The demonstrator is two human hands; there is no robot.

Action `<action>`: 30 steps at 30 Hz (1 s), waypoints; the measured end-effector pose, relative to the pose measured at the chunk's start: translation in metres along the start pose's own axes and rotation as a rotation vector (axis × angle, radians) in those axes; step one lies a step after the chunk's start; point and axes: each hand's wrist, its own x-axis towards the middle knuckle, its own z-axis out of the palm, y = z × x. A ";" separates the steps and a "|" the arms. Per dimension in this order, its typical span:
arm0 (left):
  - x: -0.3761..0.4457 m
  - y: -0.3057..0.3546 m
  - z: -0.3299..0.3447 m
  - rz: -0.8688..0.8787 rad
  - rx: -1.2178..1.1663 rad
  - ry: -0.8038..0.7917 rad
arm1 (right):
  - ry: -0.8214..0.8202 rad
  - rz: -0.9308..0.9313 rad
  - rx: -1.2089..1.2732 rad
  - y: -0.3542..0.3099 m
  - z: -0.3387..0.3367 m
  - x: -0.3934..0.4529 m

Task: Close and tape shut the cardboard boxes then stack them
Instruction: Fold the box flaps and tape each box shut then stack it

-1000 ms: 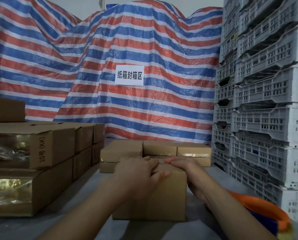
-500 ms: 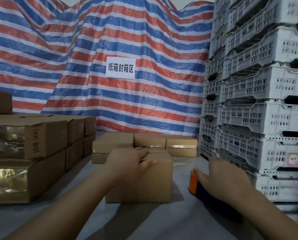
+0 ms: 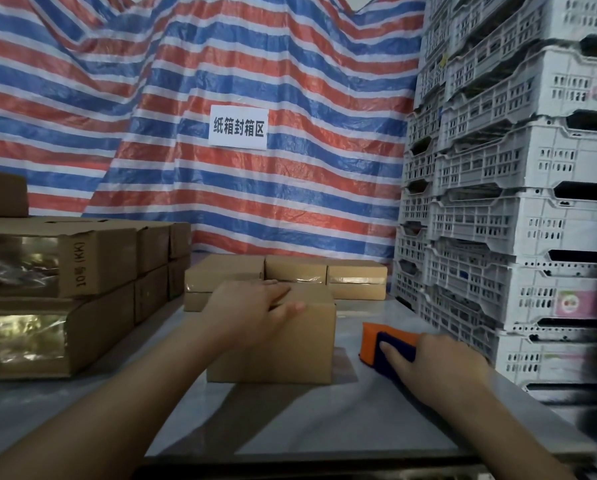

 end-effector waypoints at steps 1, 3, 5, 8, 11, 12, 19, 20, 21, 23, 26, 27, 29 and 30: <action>-0.002 0.001 -0.001 -0.001 0.004 -0.004 | 0.010 -0.006 -0.014 -0.001 0.000 0.001; -0.005 0.003 -0.004 -0.008 0.012 -0.009 | 0.033 -0.021 -0.043 -0.001 0.002 0.003; -0.007 0.003 -0.006 -0.009 0.004 -0.014 | 0.035 -0.038 -0.042 0.000 0.004 0.008; -0.005 0.002 -0.009 -0.014 -0.076 -0.037 | 0.031 -0.039 0.043 0.002 0.000 0.021; 0.001 0.000 -0.014 -0.085 -0.314 -0.098 | 0.088 0.034 0.241 0.002 -0.021 0.045; 0.003 -0.003 -0.016 -0.120 -0.404 -0.107 | 0.097 0.059 0.364 0.000 -0.031 0.055; 0.008 -0.016 -0.029 -0.337 -0.762 -0.030 | -0.296 0.105 1.401 -0.053 -0.114 0.117; 0.009 -0.016 -0.030 -0.343 -0.809 -0.012 | -0.387 0.075 1.488 -0.064 -0.120 0.121; 0.010 -0.016 -0.033 -0.350 -0.851 0.005 | -0.462 0.043 1.546 -0.074 -0.125 0.126; 0.013 -0.014 -0.037 -0.398 -0.964 0.035 | -0.567 0.002 1.572 -0.093 -0.127 0.133; 0.016 -0.016 -0.038 -0.589 -1.281 0.107 | -0.670 -0.069 1.444 -0.114 -0.118 0.137; 0.016 -0.017 -0.040 -0.675 -1.396 0.151 | -0.681 -0.098 1.396 -0.117 -0.114 0.138; 0.017 -0.020 -0.044 -0.767 -1.547 0.170 | -0.664 -0.152 1.333 -0.122 -0.110 0.140; 0.018 -0.020 -0.047 -0.764 -1.579 0.126 | -0.647 -0.183 1.309 -0.123 -0.110 0.141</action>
